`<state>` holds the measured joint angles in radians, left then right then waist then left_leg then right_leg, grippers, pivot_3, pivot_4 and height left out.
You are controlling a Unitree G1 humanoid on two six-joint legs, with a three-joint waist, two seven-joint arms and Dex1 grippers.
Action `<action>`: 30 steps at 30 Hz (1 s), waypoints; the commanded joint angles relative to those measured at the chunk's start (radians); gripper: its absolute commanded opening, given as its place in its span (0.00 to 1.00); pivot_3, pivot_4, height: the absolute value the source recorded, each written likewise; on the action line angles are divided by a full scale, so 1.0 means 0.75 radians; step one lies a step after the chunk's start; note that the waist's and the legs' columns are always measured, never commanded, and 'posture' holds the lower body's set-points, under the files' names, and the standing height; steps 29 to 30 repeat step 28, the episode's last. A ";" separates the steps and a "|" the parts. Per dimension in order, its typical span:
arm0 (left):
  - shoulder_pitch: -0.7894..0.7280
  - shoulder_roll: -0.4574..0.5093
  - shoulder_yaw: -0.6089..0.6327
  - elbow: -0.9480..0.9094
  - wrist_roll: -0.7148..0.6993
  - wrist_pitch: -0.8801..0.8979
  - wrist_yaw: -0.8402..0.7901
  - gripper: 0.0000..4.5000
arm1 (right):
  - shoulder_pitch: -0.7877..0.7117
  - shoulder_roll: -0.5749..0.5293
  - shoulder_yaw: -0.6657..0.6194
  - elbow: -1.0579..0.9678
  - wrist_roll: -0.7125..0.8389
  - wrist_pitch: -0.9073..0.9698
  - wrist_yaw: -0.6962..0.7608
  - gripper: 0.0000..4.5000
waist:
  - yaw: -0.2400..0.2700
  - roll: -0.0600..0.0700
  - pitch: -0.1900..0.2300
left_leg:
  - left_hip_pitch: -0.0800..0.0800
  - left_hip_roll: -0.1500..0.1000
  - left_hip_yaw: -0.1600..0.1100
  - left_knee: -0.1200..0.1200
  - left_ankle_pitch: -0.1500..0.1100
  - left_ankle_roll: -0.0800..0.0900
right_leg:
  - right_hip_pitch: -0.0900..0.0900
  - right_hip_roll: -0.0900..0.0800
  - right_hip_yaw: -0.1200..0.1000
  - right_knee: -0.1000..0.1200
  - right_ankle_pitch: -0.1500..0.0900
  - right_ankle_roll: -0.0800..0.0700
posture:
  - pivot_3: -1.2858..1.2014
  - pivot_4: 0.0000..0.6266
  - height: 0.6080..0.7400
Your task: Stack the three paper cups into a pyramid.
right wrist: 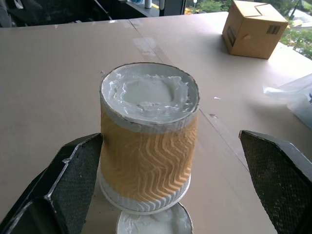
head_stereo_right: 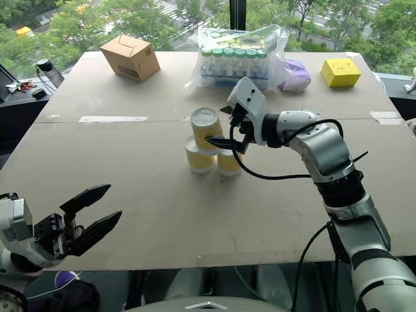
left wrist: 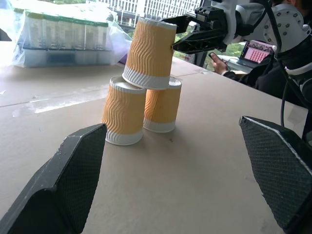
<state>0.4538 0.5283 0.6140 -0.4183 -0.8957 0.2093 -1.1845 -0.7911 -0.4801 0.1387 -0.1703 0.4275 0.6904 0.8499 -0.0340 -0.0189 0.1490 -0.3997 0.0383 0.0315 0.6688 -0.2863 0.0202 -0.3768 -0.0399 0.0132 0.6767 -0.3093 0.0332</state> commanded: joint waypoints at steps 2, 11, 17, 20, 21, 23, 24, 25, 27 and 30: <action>-0.064 -0.002 0.012 0.003 -0.031 -0.043 0.003 1.00 | 0.129 -0.054 -0.188 -0.124 0.135 -0.117 0.101 0.99 | 0.001 0.000 0.000 | 0.000 0.000 0.000 0.000 0.000 0.000 | 0.000 0.000 0.000 0.000 0.000 0.000 | 0.52 0.24 1.00; -0.124 0.048 -0.110 -0.012 0.057 0.101 0.177 1.00 | 0.630 -0.234 -0.413 -0.203 0.171 -0.330 0.242 0.99 | 0.002 0.000 0.000 | 0.001 0.000 0.000 0.000 0.000 0.000 | 0.001 0.001 0.000 0.000 0.000 0.000 | 0.52 0.24 1.00; -0.108 0.073 -0.220 -0.067 0.234 0.191 0.416 1.00 | 1.078 -0.287 -0.606 -0.240 0.124 -0.477 0.224 0.99 | 0.023 0.000 0.000 | 0.001 0.000 0.000 0.000 0.000 0.000 | 0.004 0.002 0.002 -0.002 0.000 0.000 | 0.52 0.24 1.00; -0.094 0.087 -0.211 -0.035 0.239 0.196 0.404 1.00 | 1.209 -0.283 -0.637 -0.285 0.111 -0.491 0.194 0.99 | 0.021 0.000 0.000 | 0.005 0.001 0.001 0.000 0.000 0.000 | 0.004 0.004 0.004 0.001 0.000 0.000 | 0.52 0.24 1.00; -0.092 0.095 -0.205 -0.022 0.236 0.202 0.402 1.00 | 1.242 -0.281 -0.645 -0.298 0.108 -0.490 0.179 0.99 | 0.022 0.000 0.000 | 0.006 0.001 0.001 0.000 0.000 0.000 | 0.004 0.005 0.003 0.002 0.000 0.000 | 0.52 0.24 1.00; -0.075 0.104 -0.195 -0.014 0.235 0.205 0.396 1.00 | 1.311 -0.272 -0.674 -0.311 0.106 -0.501 0.154 0.99 | 0.025 0.000 0.000 | 0.006 0.001 0.001 0.000 0.000 0.000 | 0.004 0.005 0.003 0.002 0.000 0.000 | 0.52 0.24 1.00; -0.072 0.109 -0.193 -0.010 0.231 0.210 0.394 1.00 | 1.346 -0.262 -0.687 -0.313 0.099 -0.512 0.139 0.99 | 0.027 0.000 0.000 | 0.006 0.001 0.001 0.000 0.000 0.000 | 0.004 0.005 0.004 0.002 0.000 0.000 | 0.52 0.24 1.00; -0.075 0.115 -0.193 -0.004 0.227 0.216 0.394 1.00 | 1.367 -0.257 -0.693 -0.314 0.095 -0.518 0.126 0.99 | 0.029 0.000 0.000 | 0.006 0.001 0.001 0.000 0.000 0.000 | 0.004 0.005 0.004 0.001 0.000 0.000 | 0.52 0.24 1.00; -0.091 0.116 -0.216 0.010 0.243 0.209 0.400 1.00 | 1.391 -0.236 -0.687 -0.314 0.080 -0.538 0.087 0.99 | 0.030 0.000 0.000 | 0.005 0.001 0.001 0.000 0.000 0.000 | 0.004 0.005 0.004 0.001 0.000 0.000 | 0.52 0.24 1.00; -0.100 0.121 -0.224 0.008 0.251 0.216 0.411 1.00 | 1.390 -0.225 -0.681 -0.317 0.073 -0.542 0.066 0.99 | 0.030 0.000 0.000 | 0.005 0.000 0.001 0.001 0.000 0.000 | 0.004 0.005 0.004 0.000 0.000 0.000 | 0.52 0.24 1.00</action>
